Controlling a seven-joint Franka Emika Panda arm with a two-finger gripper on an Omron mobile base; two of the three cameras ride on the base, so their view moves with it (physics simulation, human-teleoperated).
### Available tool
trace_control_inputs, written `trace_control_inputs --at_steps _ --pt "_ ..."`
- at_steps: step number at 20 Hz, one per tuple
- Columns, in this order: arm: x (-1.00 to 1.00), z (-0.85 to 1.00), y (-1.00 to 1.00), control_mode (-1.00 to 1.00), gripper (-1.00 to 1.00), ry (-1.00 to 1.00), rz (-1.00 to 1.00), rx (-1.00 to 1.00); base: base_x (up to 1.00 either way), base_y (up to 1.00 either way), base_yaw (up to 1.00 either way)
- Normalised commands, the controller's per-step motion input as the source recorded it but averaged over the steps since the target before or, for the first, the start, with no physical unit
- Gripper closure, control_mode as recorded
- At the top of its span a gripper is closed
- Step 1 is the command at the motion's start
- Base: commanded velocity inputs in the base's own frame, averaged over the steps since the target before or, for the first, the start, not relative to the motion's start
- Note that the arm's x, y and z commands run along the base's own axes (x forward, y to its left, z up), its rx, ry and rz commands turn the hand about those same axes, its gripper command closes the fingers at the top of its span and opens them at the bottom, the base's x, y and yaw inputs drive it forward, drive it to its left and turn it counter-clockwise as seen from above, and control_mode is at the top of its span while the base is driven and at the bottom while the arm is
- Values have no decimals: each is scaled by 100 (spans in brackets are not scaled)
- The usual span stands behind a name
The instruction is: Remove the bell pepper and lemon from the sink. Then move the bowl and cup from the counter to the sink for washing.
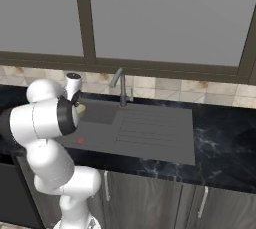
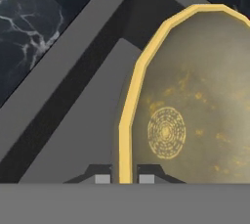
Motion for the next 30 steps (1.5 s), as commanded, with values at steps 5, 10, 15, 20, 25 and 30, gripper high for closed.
trace_control_inputs --at_steps 5,10,15,20,25,30 --pt "34 -35 8 -100 100 0 3 5 0 0 0" --pt "27 -37 12 -100 100 0 4 6 0 0 0" --pt "26 -36 12 -100 100 0 2 3 0 0 0" --pt "32 -36 9 -100 100 0 0 1 0 0 0" --pt "35 -37 17 -100 100 0 0 0 0 0 0" --pt "33 -37 17 -100 100 0 0 0 0 0 0"
